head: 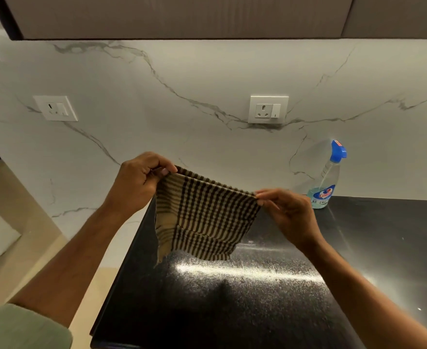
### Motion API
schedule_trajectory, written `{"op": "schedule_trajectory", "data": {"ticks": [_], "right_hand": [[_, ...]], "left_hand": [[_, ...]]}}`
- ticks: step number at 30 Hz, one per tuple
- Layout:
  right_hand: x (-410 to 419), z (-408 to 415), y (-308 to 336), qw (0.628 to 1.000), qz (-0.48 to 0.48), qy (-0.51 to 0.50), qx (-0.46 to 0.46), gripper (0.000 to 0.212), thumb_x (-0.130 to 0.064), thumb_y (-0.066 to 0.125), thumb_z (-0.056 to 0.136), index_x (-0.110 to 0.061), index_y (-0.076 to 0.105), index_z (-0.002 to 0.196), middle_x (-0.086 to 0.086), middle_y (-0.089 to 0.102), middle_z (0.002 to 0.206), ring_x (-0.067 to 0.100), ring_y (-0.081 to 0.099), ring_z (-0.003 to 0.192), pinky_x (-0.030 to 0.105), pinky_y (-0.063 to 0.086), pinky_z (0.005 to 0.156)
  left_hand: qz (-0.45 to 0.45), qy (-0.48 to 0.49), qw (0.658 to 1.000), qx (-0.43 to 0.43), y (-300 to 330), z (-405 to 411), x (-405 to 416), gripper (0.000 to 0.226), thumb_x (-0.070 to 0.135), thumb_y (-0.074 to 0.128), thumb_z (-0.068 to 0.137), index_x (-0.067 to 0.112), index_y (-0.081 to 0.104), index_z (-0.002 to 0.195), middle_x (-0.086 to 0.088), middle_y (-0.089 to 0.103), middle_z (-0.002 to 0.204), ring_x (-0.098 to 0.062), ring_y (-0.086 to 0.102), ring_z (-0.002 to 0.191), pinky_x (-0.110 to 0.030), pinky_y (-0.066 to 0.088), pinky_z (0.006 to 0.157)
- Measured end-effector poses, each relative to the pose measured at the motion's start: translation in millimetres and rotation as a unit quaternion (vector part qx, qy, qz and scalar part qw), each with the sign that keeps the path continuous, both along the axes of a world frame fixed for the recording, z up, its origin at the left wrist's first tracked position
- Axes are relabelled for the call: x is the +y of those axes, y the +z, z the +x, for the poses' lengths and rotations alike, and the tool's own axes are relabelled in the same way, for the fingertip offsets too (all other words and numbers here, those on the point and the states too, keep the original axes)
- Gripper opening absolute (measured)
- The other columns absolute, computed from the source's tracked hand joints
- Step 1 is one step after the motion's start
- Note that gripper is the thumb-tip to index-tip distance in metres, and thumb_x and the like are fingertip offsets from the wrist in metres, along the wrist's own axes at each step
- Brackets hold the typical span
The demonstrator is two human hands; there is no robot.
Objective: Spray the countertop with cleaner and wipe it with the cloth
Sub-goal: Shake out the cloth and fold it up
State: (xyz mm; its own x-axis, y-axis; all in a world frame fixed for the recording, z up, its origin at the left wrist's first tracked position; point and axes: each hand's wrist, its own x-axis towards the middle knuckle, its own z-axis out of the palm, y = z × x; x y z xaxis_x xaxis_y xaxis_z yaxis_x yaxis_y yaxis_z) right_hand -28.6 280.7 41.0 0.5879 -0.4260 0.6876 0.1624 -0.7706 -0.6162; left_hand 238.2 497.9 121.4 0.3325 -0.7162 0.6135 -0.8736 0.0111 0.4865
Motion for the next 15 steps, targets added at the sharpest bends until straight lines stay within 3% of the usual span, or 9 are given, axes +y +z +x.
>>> {"op": "schedule_trajectory", "data": {"ticks": [2, 4, 8, 11, 13, 15], "right_hand": [[-2, 2, 15, 0.998, 0.062, 0.009, -0.004, 0.014, 0.0, 0.071, 0.089, -0.001, 0.074, 0.103, 0.01, 0.075, 0.112, 0.016, 0.074, 0.105, 0.034, 0.06, 0.091], [-2, 3, 32, 0.994, 0.105, 0.034, -0.023, 0.014, 0.004, 0.07, 0.089, 0.0, 0.073, 0.102, 0.012, 0.074, 0.116, 0.023, 0.073, 0.108, 0.037, 0.059, 0.094], [-4, 3, 62, 0.998, 0.013, 0.053, -0.009, 0.008, -0.006, 0.067, 0.092, 0.001, 0.07, 0.096, 0.014, 0.068, 0.117, 0.024, 0.07, 0.105, 0.029, 0.058, 0.09], [-17, 0, 65, 0.987, 0.005, 0.081, 0.137, 0.007, -0.007, 0.059, 0.096, -0.01, 0.065, 0.099, 0.006, 0.07, 0.113, 0.012, 0.07, 0.104, 0.024, 0.058, 0.087], [-25, -2, 58, 0.96, -0.024, 0.073, 0.271, 0.013, -0.006, 0.059, 0.099, -0.017, 0.066, 0.101, -0.01, 0.071, 0.101, -0.002, 0.068, 0.092, 0.018, 0.053, 0.077], [-28, -3, 52, 0.934, -0.077, 0.07, 0.341, 0.015, -0.008, 0.061, 0.099, -0.023, 0.065, 0.099, -0.019, 0.066, 0.09, -0.005, 0.064, 0.085, 0.013, 0.047, 0.072]], "left_hand": [[0.015, 0.015, 1.0, 0.022, -4, 1, -3, 0.039, -0.001, 0.062, 0.097, 0.038, 0.064, 0.096, 0.015, 0.067, 0.099, 0.009, 0.063, 0.095, -0.004, 0.049, 0.082], [0.016, 0.028, 0.999, 0.032, -6, 0, -7, 0.03, -0.001, 0.063, 0.097, 0.029, 0.066, 0.096, 0.012, 0.066, 0.096, 0.011, 0.062, 0.092, -0.003, 0.047, 0.08], [-0.006, 0.041, 0.998, 0.046, -2, -1, -15, 0.022, -0.001, 0.061, 0.098, 0.02, 0.068, 0.098, 0.003, 0.068, 0.096, 0.011, 0.062, 0.09, -0.004, 0.048, 0.079], [-0.005, 0.036, 0.998, 0.046, 6, 0, -17, 0.023, -0.001, 0.061, 0.099, 0.021, 0.067, 0.098, 0.013, 0.065, 0.095, 0.013, 0.062, 0.09, -0.003, 0.048, 0.079], [0.002, 0.023, 0.999, 0.03, 10, 0, -19, 0.025, -0.002, 0.062, 0.097, 0.023, 0.067, 0.098, 0.018, 0.064, 0.096, 0.014, 0.062, 0.091, -0.003, 0.048, 0.08], [0.012, 0.005, 1.0, -0.008, 12, -2, -20, 0.03, -0.005, 0.064, 0.096, 0.025, 0.067, 0.098, 0.019, 0.064, 0.095, 0.013, 0.062, 0.092, -0.003, 0.048, 0.083]]}}
